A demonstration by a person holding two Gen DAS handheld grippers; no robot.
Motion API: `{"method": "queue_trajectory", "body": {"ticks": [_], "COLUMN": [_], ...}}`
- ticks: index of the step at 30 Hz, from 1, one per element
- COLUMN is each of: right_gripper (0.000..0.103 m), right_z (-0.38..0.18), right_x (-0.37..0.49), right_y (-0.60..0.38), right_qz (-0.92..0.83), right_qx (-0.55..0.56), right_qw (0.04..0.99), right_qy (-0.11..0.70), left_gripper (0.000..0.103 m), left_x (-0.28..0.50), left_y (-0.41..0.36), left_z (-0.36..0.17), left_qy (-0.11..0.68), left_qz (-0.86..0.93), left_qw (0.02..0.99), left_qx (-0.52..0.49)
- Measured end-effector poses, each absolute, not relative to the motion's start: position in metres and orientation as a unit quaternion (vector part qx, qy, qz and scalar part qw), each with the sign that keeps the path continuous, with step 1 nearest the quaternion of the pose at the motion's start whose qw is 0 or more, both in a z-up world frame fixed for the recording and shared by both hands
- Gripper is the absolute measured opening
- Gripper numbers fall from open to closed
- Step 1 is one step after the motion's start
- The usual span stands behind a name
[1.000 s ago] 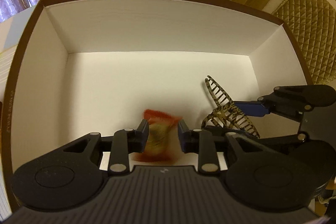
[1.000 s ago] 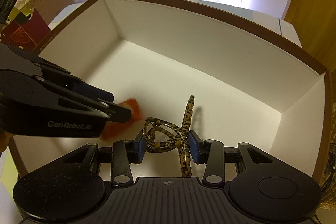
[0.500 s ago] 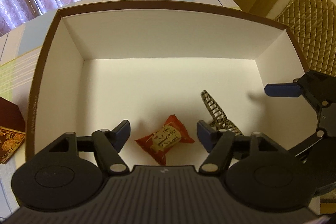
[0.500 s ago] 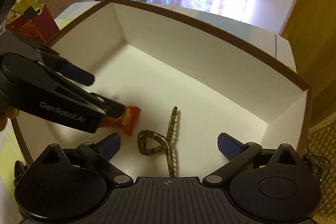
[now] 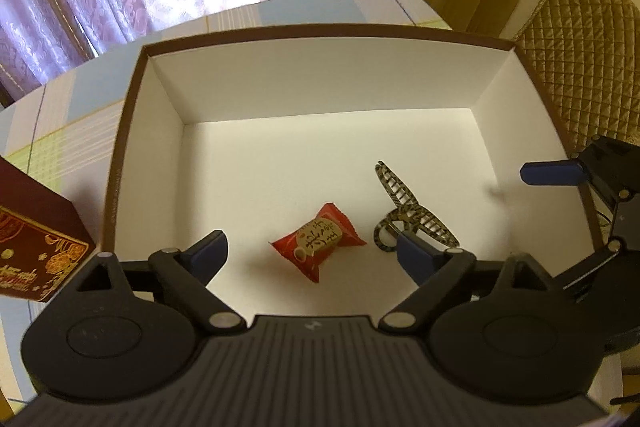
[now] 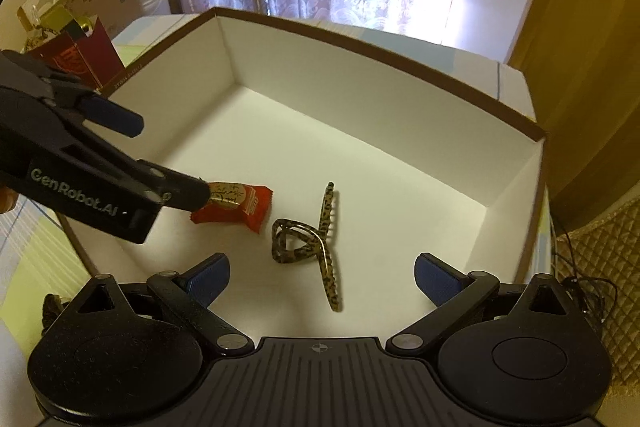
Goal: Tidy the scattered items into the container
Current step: 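Lift both tools out of the box back toward the remaining items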
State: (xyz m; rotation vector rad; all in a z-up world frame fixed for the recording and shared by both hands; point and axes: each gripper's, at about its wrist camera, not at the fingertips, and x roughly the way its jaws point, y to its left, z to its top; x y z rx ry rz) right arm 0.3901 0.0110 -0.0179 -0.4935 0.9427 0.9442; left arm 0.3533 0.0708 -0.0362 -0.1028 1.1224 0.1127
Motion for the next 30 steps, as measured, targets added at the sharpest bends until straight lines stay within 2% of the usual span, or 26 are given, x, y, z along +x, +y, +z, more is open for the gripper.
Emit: {"method": "queue_trajectory", "body": {"ticks": [9,30], "right_gripper": [0.103,0.103], "right_z": [0.01,0.066], "right_x": [0.37,0.3], "right_y": [-0.009,-0.078], "right_qz": [0.425,0.427], "right_qx": [-0.213,-0.139], "right_qw": [0.778,0.819], "right_qy": [0.41,0.357], "left_gripper": [0.093,0.094], "left_x": [0.324,0.222], "left_y": [0.061,0.027], "left_z": [-0.01,0.046], "left_qy": [0.511,0.454], "left_qz": [0.052,0.037], "left_qw": [0.857,0.89], "left_qx": [-0.043,-0.022]}}
